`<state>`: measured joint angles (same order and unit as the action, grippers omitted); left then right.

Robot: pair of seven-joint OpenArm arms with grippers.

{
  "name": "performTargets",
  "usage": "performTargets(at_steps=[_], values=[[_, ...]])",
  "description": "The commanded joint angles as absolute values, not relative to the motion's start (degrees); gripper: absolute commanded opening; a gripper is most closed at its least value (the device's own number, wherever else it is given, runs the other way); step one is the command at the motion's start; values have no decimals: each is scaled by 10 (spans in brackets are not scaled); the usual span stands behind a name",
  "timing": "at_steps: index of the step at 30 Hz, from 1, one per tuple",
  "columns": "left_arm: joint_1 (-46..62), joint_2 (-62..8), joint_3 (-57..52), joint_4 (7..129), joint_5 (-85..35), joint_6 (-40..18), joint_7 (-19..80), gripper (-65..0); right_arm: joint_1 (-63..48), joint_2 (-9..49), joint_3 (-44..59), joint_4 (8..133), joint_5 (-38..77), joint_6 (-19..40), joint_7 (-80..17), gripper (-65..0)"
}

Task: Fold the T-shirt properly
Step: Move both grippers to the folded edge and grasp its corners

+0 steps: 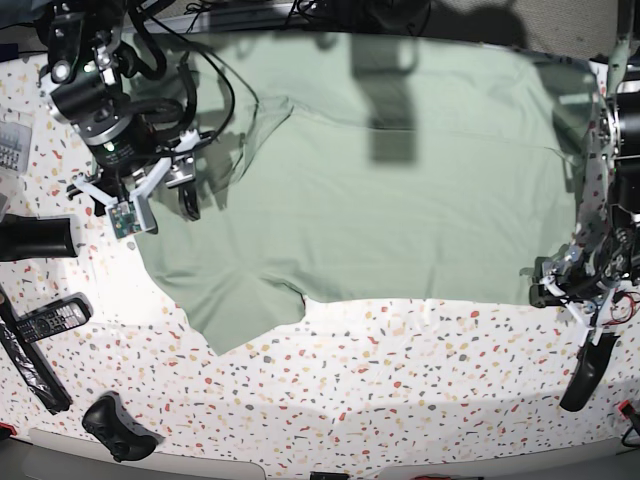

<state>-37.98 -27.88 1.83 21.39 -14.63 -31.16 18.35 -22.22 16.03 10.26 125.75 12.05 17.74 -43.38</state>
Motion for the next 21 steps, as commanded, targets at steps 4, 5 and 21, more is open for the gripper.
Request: performTargets(at_steps=[4,5,21], values=[[-399,-288,16,205,-151,-314,186,-354,-219,165,105,1269,123,176,-422,-334],[-398,-286,16,203,-151,-315,186,-354,-219,165,105,1269,123,176,-422,-334],[-352,-283,16,202,-203,-340,198,-358,-219,165,105,1269,126,176,-425,-334]])
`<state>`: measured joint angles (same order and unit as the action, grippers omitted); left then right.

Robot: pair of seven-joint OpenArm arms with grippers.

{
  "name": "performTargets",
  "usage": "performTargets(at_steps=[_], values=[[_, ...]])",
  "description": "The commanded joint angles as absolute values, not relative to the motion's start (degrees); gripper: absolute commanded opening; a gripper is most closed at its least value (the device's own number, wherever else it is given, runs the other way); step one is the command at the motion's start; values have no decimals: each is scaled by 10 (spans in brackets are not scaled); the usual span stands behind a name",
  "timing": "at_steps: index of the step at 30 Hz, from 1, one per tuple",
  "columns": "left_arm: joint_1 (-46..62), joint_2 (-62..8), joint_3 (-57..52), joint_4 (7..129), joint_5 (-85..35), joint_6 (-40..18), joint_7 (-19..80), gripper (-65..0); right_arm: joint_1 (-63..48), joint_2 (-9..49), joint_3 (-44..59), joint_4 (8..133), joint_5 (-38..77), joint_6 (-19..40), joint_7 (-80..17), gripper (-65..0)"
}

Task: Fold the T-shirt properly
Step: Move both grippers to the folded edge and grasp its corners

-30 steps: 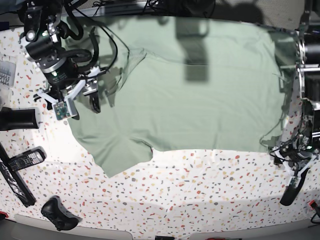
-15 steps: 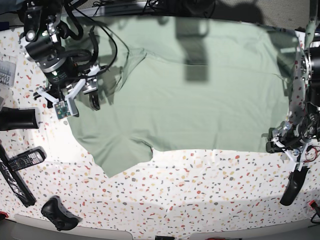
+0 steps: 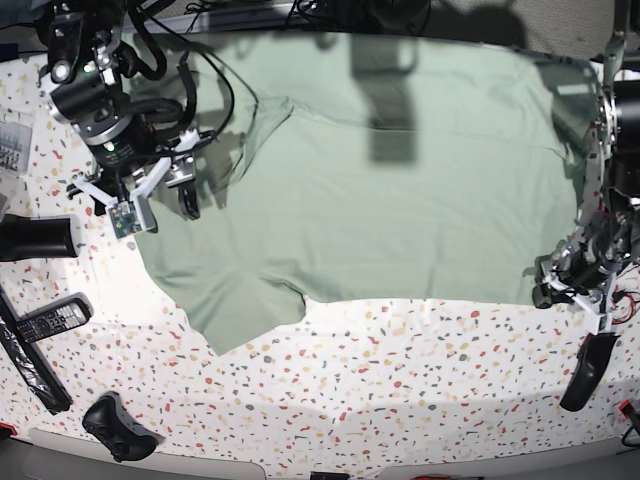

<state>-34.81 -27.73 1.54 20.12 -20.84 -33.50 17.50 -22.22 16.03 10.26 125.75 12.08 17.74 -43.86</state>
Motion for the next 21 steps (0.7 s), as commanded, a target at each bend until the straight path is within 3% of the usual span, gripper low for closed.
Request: performTargets(at_steps=[1,5,11,16,21], values=[[-352,-283,16,202,-210,-349,203,-359,-219,165,105,1269,127,176,-425,-334],[-352,-283,16,202,-213,-352,205,-425,-219,165,105,1269,127,176,-425,-334],[-352,-283,16,202,-213,-352,188,-650,-219,165,105,1269,127,176,-425,-334],[-353,-283,16,202,-213,-352,188,-650,-202,165,105,1249,123,175,-411,-334],[-354,-283,16,202,-213,-352,164,-650,-118,165,105,1139,122,176,-405,-334]])
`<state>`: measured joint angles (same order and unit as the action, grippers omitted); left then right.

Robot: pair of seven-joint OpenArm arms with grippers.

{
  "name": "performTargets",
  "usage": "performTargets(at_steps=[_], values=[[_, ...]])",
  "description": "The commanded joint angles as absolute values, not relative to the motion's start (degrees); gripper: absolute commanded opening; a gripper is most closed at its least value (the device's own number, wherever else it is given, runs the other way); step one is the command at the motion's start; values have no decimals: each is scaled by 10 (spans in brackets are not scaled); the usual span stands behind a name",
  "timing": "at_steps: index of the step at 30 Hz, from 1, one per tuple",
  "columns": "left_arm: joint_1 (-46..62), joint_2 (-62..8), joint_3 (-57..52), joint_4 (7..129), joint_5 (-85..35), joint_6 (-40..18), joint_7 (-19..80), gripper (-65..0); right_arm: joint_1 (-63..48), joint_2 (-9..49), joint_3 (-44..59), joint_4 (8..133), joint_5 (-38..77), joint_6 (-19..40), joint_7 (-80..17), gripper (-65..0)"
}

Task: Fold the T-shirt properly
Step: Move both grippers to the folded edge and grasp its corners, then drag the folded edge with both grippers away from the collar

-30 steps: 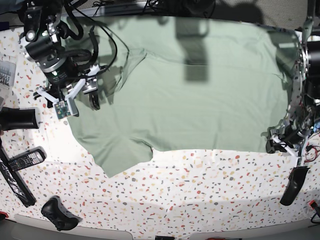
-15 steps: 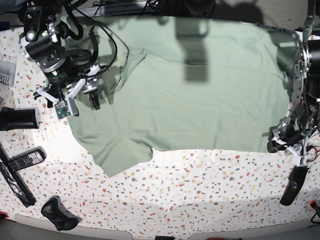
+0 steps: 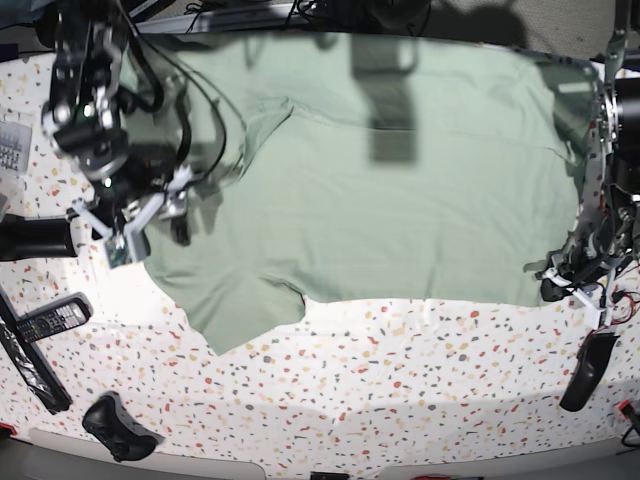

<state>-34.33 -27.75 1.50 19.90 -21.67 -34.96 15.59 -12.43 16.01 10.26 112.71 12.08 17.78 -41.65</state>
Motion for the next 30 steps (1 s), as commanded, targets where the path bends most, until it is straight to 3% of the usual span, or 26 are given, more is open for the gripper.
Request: performTargets(at_steps=[1,7,13,18,27,30], values=[[-354,-283,16,202,-213,-352,150,-650,-94,165,105,1104,122,176,-398,-334],[-354,-283,16,202,-213,-352,120,-650,61,165,105,879,122,181,-411,-334],[-354,-283,16,202,-213,-352,120,-650,175,165,105,729,118,291,-415,-334],[-354,-283,16,202,-213,-352,121,-650,250,165,105,626,46,298,-379,-334],[-354,-283,16,202,-213,-352,121,-650,317,157,105,396,-18,302,-288,-334],[-354,-283,16,202,-213,-352,121,-650,310,152,105,370,-14,336,-280,-334]])
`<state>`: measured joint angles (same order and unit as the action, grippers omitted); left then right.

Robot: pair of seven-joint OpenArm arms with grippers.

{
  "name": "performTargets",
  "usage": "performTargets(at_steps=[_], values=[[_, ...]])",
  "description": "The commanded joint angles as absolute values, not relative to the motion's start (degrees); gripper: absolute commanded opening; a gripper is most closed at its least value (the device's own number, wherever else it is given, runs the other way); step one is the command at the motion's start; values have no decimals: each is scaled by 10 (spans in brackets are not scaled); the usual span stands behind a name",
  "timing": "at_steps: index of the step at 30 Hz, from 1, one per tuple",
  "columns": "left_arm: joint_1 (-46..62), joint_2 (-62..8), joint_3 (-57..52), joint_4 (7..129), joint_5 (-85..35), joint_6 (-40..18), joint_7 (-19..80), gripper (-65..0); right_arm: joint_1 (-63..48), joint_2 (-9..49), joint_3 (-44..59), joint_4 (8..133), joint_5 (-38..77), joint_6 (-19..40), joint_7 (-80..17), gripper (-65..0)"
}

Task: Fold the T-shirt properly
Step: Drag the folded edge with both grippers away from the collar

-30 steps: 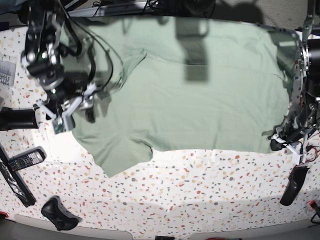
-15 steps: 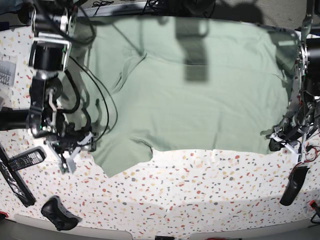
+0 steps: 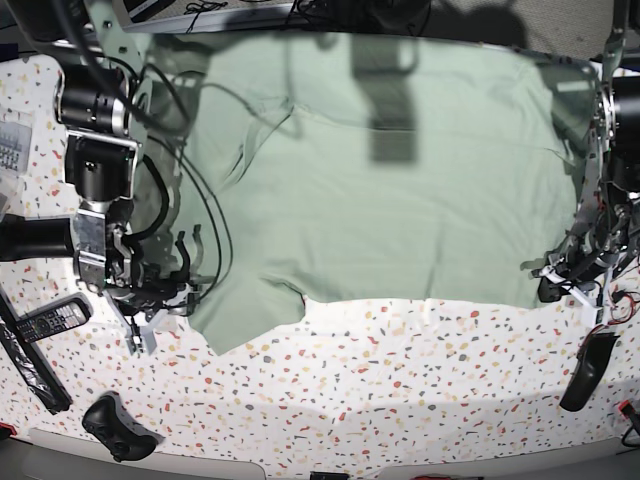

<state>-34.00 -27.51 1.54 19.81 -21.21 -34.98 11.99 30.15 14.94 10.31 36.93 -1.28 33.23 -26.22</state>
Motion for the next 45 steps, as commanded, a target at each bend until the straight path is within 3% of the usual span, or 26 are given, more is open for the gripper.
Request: performTargets(at_steps=[1,4,8,11,14,15,22,30,45], values=[[-354,-283,16,202,-213,-352,121,-650,306,150,105,370,-14,346,-280,-334],[-354,-283,16,202,-213,-352,121,-650,303,148,105,370,-13,378,-284,-341],[-354,-283,16,202,-213,-352,126,-650,303,150,105,370,-1,377,-297,-411],[-354,-283,16,202,-213,-352,125,-650,303,151,105,370,31,377,-310,-494],[-354,-283,16,202,-213,-352,123,-650,304,150,105,370,36,377,-309,-640],[-354,-283,16,202,-213,-352,123,-650,304,151,105,370,36,377,-309,-650],[-355,-283,16,204,-213,-352,119,-650,320,151,105,381,34,375,-310,-650],[-385,-283,16,206,-213,-352,107,-650,372,151,105,381,34,331,-322,-650],[-473,-283,16,206,-211,-352,124,-650,473,151,105,381,32,329,-360,-650]])
